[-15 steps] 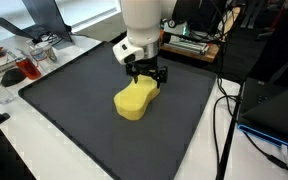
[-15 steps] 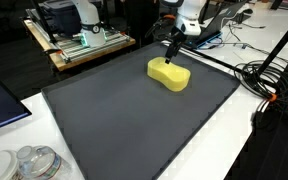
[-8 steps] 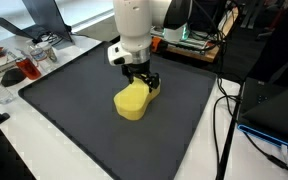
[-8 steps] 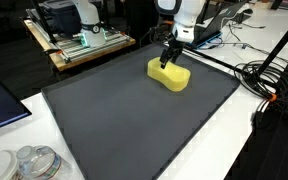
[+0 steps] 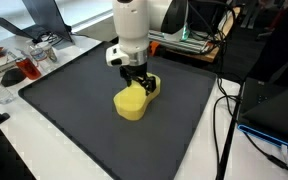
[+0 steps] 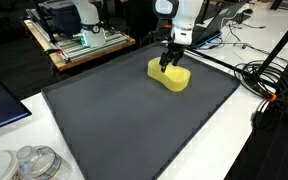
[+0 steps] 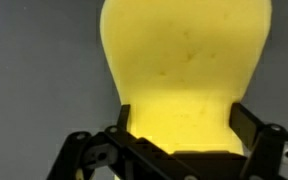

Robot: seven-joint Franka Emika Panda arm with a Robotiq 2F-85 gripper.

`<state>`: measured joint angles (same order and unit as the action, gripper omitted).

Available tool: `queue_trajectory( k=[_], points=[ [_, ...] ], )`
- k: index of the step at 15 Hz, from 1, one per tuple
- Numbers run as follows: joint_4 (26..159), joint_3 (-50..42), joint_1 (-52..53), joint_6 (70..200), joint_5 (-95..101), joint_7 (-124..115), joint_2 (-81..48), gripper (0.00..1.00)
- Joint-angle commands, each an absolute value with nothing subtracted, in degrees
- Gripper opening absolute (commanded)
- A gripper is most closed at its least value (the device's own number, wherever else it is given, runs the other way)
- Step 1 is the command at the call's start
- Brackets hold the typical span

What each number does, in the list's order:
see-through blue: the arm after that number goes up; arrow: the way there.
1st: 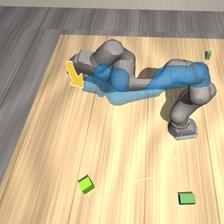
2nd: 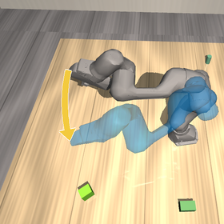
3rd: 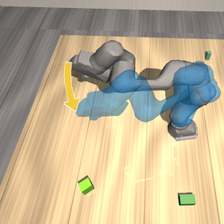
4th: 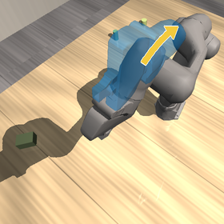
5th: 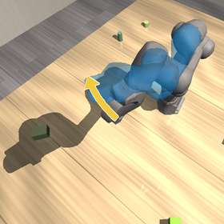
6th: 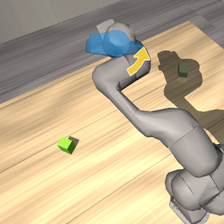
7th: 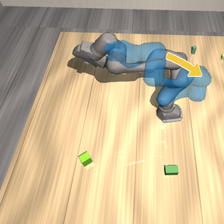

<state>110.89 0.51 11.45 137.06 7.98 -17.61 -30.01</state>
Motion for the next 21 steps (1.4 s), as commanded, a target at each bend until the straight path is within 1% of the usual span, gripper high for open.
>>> queue_trajectory(
  k=[1,15,16,17,18,19,20,21],
  points=[
    [112.2,-0.4,12.0,141.3,8.8,-18.3,-30.5,1.0],
    [108.7,0.6,12.1,140.2,8.0,-15.3,-34.6,1.0],
    [108.7,0.6,12.1,140.1,8.0,-14.9,-34.8,0.95],
    [108.6,0.6,11.9,139.9,7.8,-14.7,-35.0,0.74],
    [108.6,0.7,11.8,140.0,7.7,-14.4,-35.0,0.71],
    [108.6,0.7,11.7,139.8,7.6,-14.2,-35.0,0.7],
    [108.7,0.8,11.6,139.7,7.4,-14.0,-34.9,0.64],
    [108.8,0.8,11.6,139.5,7.4,-14.0,-34.7,0.56]
  ],
)
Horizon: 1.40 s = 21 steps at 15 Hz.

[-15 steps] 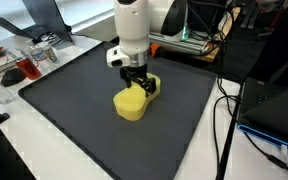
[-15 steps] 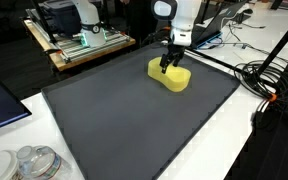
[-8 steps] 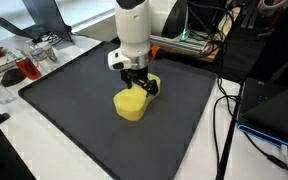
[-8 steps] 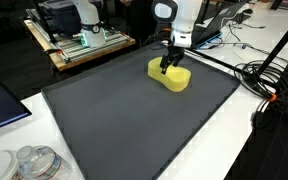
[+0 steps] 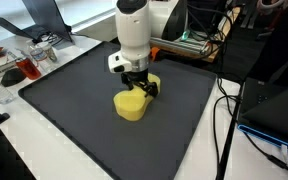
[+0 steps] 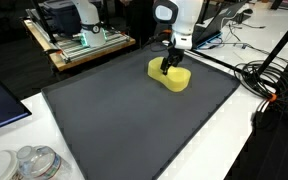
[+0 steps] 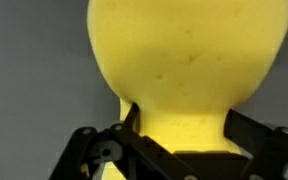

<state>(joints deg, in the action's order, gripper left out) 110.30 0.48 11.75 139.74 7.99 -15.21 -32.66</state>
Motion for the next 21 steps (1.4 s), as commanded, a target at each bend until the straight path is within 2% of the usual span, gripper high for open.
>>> queue_trajectory(
  k=[1,8,9,12,13,21],
  points=[
    [108.8,0.8,11.6,139.4,7.5,-13.9,-34.6,0.51],
    [108.6,0.9,11.8,136.3,7.8,-13.3,-32.5,0.08],
    [108.6,0.8,11.8,135.6,7.9,-13.2,-32.1,0.05],
    [109.0,1.0,11.5,132.0,7.7,-12.6,-30.0,0.0],
    [109.3,0.8,11.6,131.0,8.1,-12.8,-28.9,0.04],
    [112.2,0.6,12.5,121.4,12.0,-14.8,-17.1,0.04]
  ],
)
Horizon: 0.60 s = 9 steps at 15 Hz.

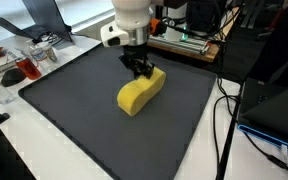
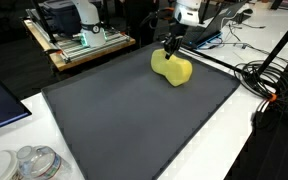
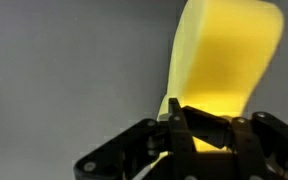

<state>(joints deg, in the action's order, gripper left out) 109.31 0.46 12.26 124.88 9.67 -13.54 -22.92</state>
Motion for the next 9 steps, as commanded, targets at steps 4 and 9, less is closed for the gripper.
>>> queue_trajectory(
  k=[4,9],
  points=[
    [111.9,1.5,11.8,117.0,13.1,-14.7,-13.3,0.03],
    [112.1,2.4,11.4,115.3,13.2,-14.5,-11.2,0.04]
  ],
)
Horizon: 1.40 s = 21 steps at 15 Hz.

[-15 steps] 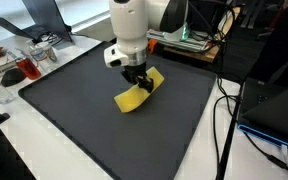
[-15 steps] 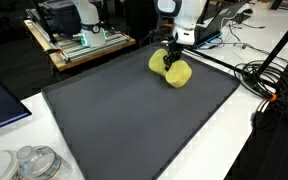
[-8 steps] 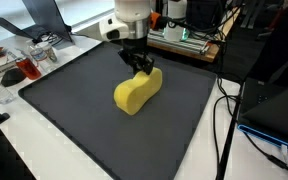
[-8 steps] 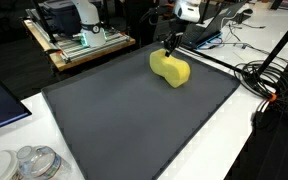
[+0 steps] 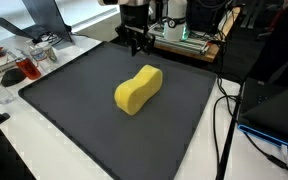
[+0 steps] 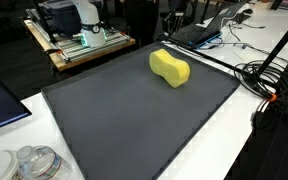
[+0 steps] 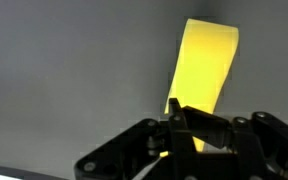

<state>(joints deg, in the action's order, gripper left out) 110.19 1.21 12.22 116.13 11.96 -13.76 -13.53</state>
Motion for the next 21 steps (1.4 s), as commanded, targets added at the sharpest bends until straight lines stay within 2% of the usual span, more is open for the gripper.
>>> queue_trajectory(
  k=[1,7,8,9,18,19,21],
  points=[
    [112.3,2.5,11.3,115.3,13.2,-14.5,-11.0,0.04],
    [112.6,2.9,11.0,116.1,12.4,-13.9,-10.8,0.04],
    [112.8,3.0,10.8,117.3,11.7,-13.1,-10.7,0.2],
    [112.3,3.1,10.8,117.3,11.6,-13.4,-11.2,0.3],
    [111.4,4.6,10.5,119.0,8.9,-12.1,-13.1,0.92],
    [111.4,4.7,10.6,118.9,8.8,-12.1,-12.9,0.98],
    [111.1,4.8,11.1,117.2,9.8,-12.9,-12.6,1.0]
  ],
)
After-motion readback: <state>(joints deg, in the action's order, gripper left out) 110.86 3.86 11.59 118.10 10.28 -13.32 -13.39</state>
